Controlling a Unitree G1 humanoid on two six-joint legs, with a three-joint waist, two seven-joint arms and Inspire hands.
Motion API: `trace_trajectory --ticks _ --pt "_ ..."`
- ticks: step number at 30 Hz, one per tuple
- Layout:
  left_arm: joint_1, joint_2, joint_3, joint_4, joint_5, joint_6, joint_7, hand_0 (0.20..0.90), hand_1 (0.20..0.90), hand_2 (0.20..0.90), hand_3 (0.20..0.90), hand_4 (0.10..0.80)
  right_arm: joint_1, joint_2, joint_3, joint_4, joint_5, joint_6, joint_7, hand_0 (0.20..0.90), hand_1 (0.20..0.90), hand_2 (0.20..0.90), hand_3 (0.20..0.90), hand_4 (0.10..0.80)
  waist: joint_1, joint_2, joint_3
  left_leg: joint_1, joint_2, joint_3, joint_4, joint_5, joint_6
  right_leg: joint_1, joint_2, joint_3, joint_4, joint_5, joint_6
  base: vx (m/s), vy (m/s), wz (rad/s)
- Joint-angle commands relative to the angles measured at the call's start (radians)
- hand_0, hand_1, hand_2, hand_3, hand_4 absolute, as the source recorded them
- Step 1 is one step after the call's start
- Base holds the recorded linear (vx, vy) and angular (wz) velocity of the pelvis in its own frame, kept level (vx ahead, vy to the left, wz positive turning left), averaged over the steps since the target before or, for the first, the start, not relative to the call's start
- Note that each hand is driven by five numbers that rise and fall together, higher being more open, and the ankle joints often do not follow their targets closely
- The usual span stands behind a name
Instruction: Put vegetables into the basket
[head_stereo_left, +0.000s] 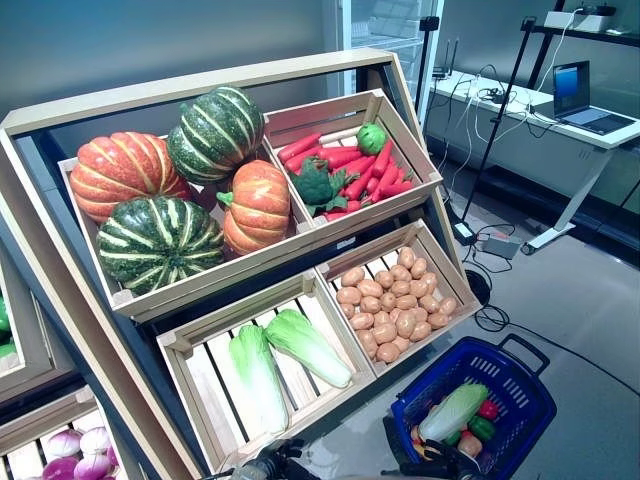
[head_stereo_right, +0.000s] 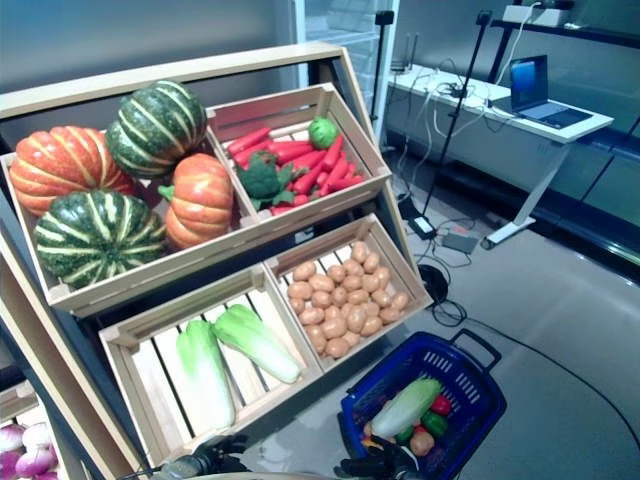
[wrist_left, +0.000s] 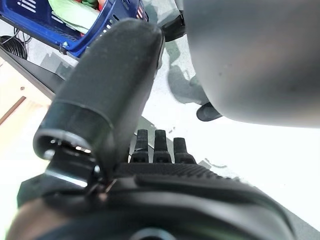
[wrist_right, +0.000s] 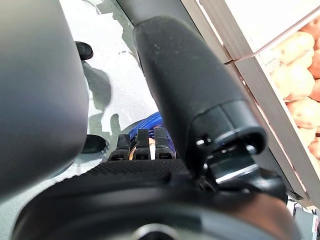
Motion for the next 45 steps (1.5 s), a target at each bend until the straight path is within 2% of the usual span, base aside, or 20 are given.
trace_trajectory --ticks 1,11,18,24,30,33,34,36,39,42,45 --pt "-0.04 0.005 -0.028 0.044 0.041 -0.013 0.023 0.9 0.9 0.9 0.9 0.8 -0.05 0.009 0.049 0.013 -0.003 -0.063 0.015 0.9 0.9 0.9 0.9 0.8 -0.009 -0.025 0.047 -0.006 -0.027 0.011 0.012 -0.009 0.027 0.045 -0.028 -0.039 0.032 0.008 -0.007 0.0 0.0 0.0" --pt "-0.046 0.002 -0.015 0.057 0.023 0.018 0.021 0.9 0.9 0.9 0.9 0.8 -0.057 0.012 0.047 0.028 0.005 -0.066 0.013 0.9 0.9 0.9 0.9 0.8 -0.005 -0.025 0.042 -0.001 -0.029 0.011 0.011 -0.009 0.029 0.051 -0.027 -0.041 0.026 0.012 -0.008 0.0 0.0 0.0" --pt "-0.051 -0.002 -0.018 0.052 0.027 -0.028 0.0 0.9 0.9 0.9 0.9 0.8 -0.058 0.015 0.054 0.016 0.009 -0.056 0.006 0.9 0.9 0.9 0.9 0.8 -0.011 -0.025 0.041 0.001 -0.028 0.017 0.01 -0.007 0.027 0.05 -0.025 -0.036 0.02 0.018 -0.008 0.0 0.0 0.0" --pt "-0.067 0.02 -0.032 -0.068 -0.009 -0.075 -0.075 0.9 0.9 0.9 0.9 0.8 -0.051 0.006 0.054 -0.003 0.025 -0.03 0.019 0.9 0.9 0.9 0.9 0.8 -0.015 -0.022 0.041 -0.006 -0.024 0.021 0.008 0.0 0.021 0.042 -0.021 -0.028 0.013 0.028 -0.005 -0.014 -0.002 -0.01" --pt "-0.079 0.059 -0.035 -0.248 -0.098 -0.071 -0.136 0.9 0.9 0.9 0.9 0.8 -0.046 -0.012 0.05 -0.047 0.037 -0.009 0.016 0.9 0.9 0.9 0.9 0.8 -0.015 -0.018 0.043 -0.017 -0.023 0.025 0.008 0.005 0.019 0.032 -0.017 -0.026 0.009 0.033 -0.007 -0.038 -0.007 -0.05" --pt "-0.092 0.112 -0.044 -0.432 -0.102 -0.063 -0.141 0.9 0.9 0.9 0.9 0.8 -0.04 -0.022 0.056 -0.086 0.049 0.012 -0.002 0.9 0.9 0.9 0.9 0.8 -0.011 -0.012 0.047 -0.024 -0.022 0.022 0.008 0.009 0.017 0.026 -0.017 -0.027 0.007 0.036 -0.007 -0.04 -0.005 -0.08" --pt "-0.093 0.117 -0.043 -0.448 -0.095 -0.064 -0.138 0.9 0.9 0.9 0.9 0.8 -0.039 -0.024 0.057 -0.089 0.05 0.014 -0.003 0.9 0.9 0.9 0.9 0.8 -0.011 -0.012 0.047 -0.025 -0.022 0.021 0.008 0.009 0.017 0.026 -0.017 -0.027 0.007 0.036 -0.007 -0.036 0.001 -0.03" --pt "-0.117 0.173 -0.043 -0.571 -0.061 -0.065 -0.127 0.9 0.9 0.9 0.9 0.8 -0.03 -0.033 0.055 -0.112 0.051 0.024 -0.011 0.9 0.9 0.9 0.9 0.8 -0.009 -0.005 0.048 -0.029 -0.023 0.018 0.008 0.01 0.018 0.023 -0.017 -0.028 0.007 0.036 -0.007 -0.017 0.006 0.0" --pt "-0.152 0.272 0.005 -0.74 -0.052 -0.025 -0.156 0.9 0.9 0.9 0.9 0.8 -0.014 -0.054 0.041 -0.124 0.051 0.023 -0.005 0.9 0.9 0.9 0.9 0.8 -0.003 0.004 0.049 -0.032 -0.023 0.018 0.008 0.012 0.019 0.023 -0.019 -0.031 0.005 0.035 -0.009 0.0 0.0 0.0" --pt "-0.166 0.337 0.033 -0.804 0.008 -0.023 -0.184 0.9 0.9 0.9 0.9 0.8 0.001 -0.066 0.027 -0.124 0.044 0.02 0.003 0.9 0.9 0.9 0.9 0.8 -0.001 0.008 0.047 -0.034 -0.023 0.02 0.008 0.013 0.019 0.023 -0.02 -0.034 0.004 0.035 -0.009 0.0 0.0 0.0" --pt "-0.186 0.467 0.072 -0.874 0.103 -0.023 -0.22 0.9 0.9 0.9 0.9 0.8 0.025 -0.085 0.01 -0.11 0.031 0.004 0.019 0.9 0.9 0.9 0.9 0.8 -0.001 0.016 0.043 -0.034 -0.025 0.024 0.008 0.014 0.015 0.023 -0.021 -0.039 0.004 0.032 -0.008 0.0 0.0 0.0"
